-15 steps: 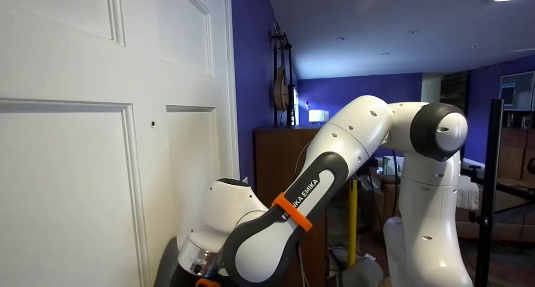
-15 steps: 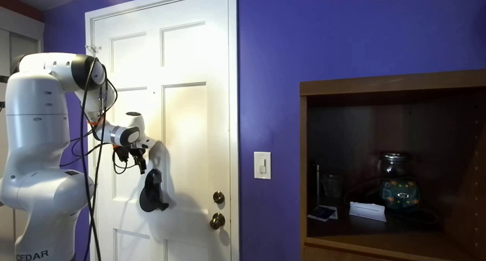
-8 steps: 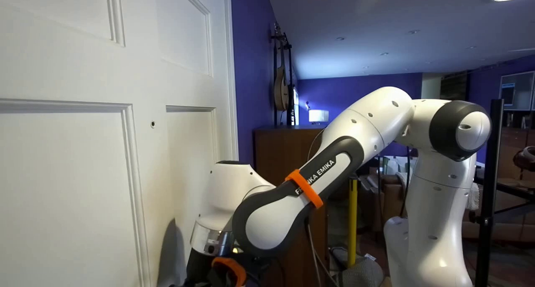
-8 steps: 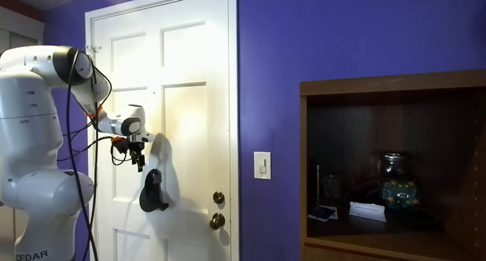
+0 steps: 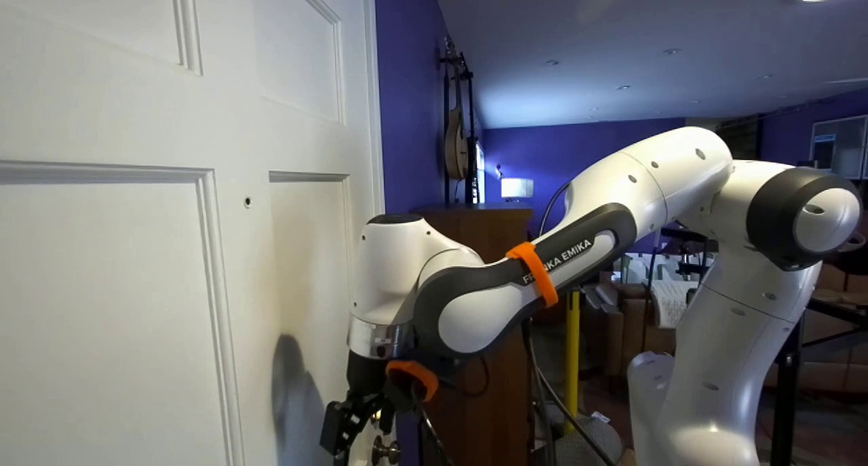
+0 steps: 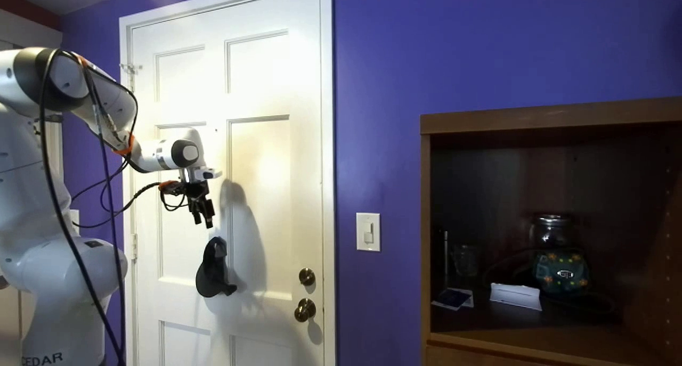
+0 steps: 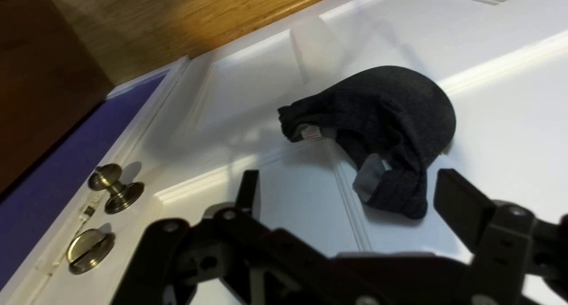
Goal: Remove the half cap from the cabinet top and hang it on the door coat hanging hook
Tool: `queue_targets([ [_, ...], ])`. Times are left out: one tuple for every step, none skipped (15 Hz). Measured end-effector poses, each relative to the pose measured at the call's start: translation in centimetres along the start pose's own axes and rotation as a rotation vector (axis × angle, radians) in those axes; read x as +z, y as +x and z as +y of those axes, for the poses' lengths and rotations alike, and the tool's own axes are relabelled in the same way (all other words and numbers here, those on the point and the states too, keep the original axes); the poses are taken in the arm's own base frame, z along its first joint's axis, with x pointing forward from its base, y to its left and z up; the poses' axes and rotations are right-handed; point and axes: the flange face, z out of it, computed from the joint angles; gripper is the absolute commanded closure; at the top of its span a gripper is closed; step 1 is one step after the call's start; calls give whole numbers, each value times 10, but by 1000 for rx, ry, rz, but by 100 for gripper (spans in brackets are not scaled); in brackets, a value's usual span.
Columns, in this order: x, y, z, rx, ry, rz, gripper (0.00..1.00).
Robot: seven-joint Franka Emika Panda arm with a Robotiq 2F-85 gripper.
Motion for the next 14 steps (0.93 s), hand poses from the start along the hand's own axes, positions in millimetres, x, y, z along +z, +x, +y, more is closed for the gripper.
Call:
queue_targets([
  [-8,0,5,0,-15,15,0],
  [-16,0,10,3,-25,30,0],
  [-24,-1,14,6,-33,42,0],
  [-31,-2,17,9,-38,54,0],
  [-39,-3,20,13,-42,68,0],
  [-46,-5,23,17,-46,79,0],
  [-53,-6,27,22,-49,90,0],
  [-59,-7,30,26,-52,100,0],
  [-65,-7,33,30,-53,113,0],
  [-70,-7,35,35,-53,128,0],
  [-75,-7,38,38,-53,141,0],
  [-80,-7,42,42,-53,153,0],
  [-85,-6,45,44,-52,164,0],
  [-89,-5,48,46,-49,173,0],
])
